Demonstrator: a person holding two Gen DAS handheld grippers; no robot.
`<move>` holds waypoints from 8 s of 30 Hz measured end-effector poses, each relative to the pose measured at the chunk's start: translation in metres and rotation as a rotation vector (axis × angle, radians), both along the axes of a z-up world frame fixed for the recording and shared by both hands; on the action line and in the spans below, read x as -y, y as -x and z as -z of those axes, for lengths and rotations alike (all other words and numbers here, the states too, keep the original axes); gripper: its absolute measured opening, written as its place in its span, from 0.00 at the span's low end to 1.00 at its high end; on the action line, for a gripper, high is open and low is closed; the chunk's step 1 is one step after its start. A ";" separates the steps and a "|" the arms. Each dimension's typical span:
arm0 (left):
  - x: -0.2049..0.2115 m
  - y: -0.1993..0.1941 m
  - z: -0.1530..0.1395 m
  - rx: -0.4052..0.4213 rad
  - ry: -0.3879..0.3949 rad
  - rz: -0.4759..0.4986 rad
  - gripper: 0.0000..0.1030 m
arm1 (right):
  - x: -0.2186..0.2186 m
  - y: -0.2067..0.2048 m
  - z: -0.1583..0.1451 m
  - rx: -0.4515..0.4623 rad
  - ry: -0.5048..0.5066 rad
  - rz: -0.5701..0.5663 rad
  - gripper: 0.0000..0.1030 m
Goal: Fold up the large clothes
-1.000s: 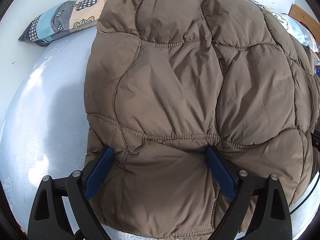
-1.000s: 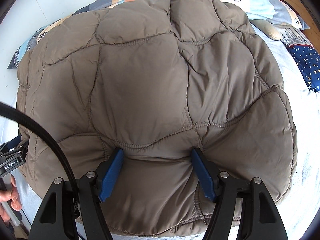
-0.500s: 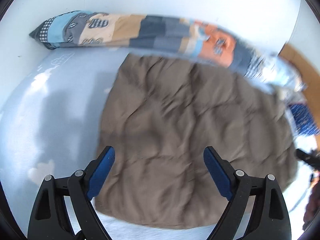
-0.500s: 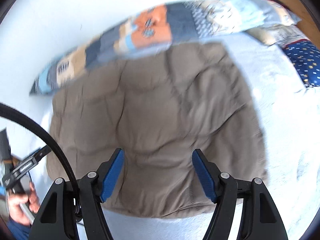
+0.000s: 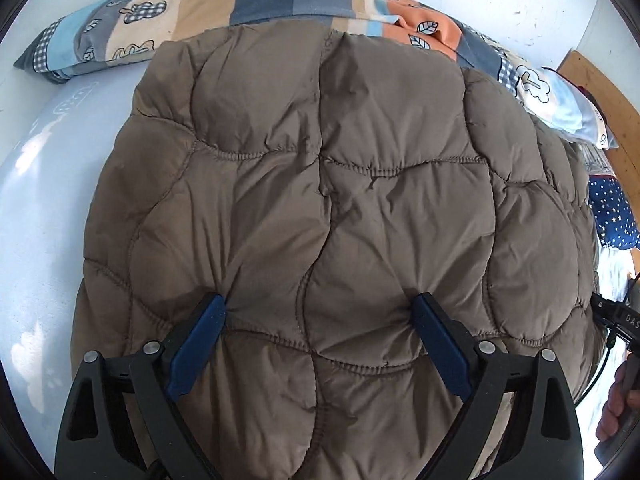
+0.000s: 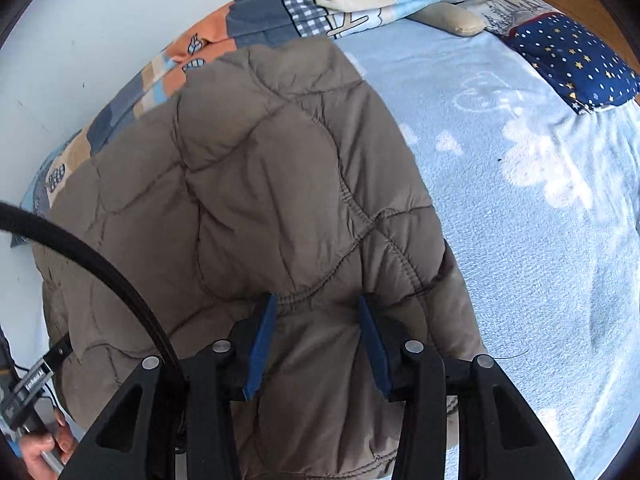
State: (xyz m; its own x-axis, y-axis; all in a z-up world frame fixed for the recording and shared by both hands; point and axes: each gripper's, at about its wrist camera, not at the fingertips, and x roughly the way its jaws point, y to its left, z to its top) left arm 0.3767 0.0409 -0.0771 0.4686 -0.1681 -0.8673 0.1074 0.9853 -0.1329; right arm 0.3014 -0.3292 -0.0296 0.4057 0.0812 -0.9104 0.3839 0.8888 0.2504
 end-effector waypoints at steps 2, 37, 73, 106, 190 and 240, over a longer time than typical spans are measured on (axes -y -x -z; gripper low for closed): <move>-0.002 -0.002 -0.005 -0.004 0.021 0.002 0.92 | -0.004 -0.003 0.001 -0.005 0.011 -0.015 0.48; -0.189 -0.037 0.044 -0.211 0.438 -0.062 0.58 | 0.082 0.043 -0.012 0.085 -0.126 0.025 0.60; -0.147 -0.124 0.063 -0.323 0.475 0.158 0.62 | 0.104 -0.044 0.085 0.129 -0.564 -0.253 0.96; -0.038 -0.072 -0.056 -0.123 0.227 0.240 0.28 | -0.002 0.004 -0.062 0.286 -0.056 -0.571 0.31; 0.064 0.360 -0.083 0.350 -0.189 0.100 0.77 | -0.147 0.308 -0.067 0.318 0.253 -0.253 0.59; 0.068 0.351 -0.085 0.219 -0.258 0.078 0.85 | -0.186 0.313 -0.066 0.255 0.448 -0.245 0.81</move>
State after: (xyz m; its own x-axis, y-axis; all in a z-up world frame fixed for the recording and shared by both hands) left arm 0.0260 -0.0272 0.0079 0.6428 0.0004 -0.7661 0.1826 0.9711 0.1537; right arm -0.0118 -0.1432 0.0368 0.6352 -0.1706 -0.7532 0.1302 0.9850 -0.1133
